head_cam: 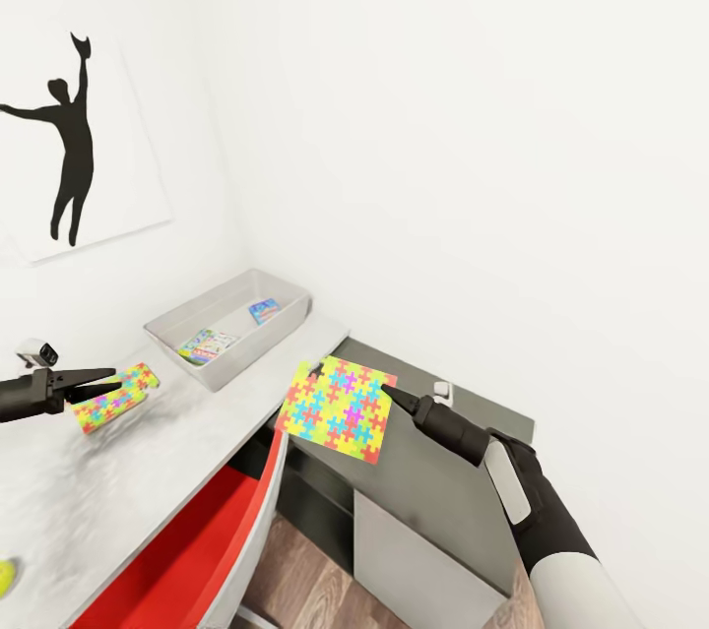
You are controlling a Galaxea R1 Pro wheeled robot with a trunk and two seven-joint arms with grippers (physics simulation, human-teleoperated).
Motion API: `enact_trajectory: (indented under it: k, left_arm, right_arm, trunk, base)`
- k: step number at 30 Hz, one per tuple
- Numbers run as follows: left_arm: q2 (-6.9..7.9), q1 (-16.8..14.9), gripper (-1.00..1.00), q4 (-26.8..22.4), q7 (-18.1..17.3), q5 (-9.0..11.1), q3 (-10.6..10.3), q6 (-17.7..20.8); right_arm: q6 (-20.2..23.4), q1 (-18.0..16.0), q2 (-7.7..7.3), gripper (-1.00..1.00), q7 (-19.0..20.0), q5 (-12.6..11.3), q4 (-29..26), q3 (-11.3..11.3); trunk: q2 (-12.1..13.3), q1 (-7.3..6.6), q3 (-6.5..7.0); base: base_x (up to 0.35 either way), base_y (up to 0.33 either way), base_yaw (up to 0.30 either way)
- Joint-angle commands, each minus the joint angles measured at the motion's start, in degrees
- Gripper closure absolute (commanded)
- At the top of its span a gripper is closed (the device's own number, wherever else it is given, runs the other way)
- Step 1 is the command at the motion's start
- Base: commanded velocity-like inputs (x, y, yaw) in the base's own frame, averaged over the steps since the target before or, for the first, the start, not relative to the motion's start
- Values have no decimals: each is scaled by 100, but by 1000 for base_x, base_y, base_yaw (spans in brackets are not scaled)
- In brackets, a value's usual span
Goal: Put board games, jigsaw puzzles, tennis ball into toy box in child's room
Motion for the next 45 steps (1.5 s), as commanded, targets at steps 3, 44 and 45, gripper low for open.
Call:
enact_trajectory:
  k: [3,44,45]
  left_arm:
    - [4,-6,-100,0,-21,5,-6,62]
    - [-200,-6,-100,1,-21,1,-7,44]
    - [-197,-6,-100,0,-21,-1,-8,44]
  right_arm:
    - [37,-5,2,100,12,-8,0,-20]
    - [29,-5,1,100,-45,7,6,-7]
    - [29,-5,1,100,-46,7,4,-5]
  trunk:
    - [-11,3,16]
    - [-11,3,80]
    - [-11,3,80]
  base:
    - [-11,0,97]
    - [34,-4,149]
    - [11,0,0]
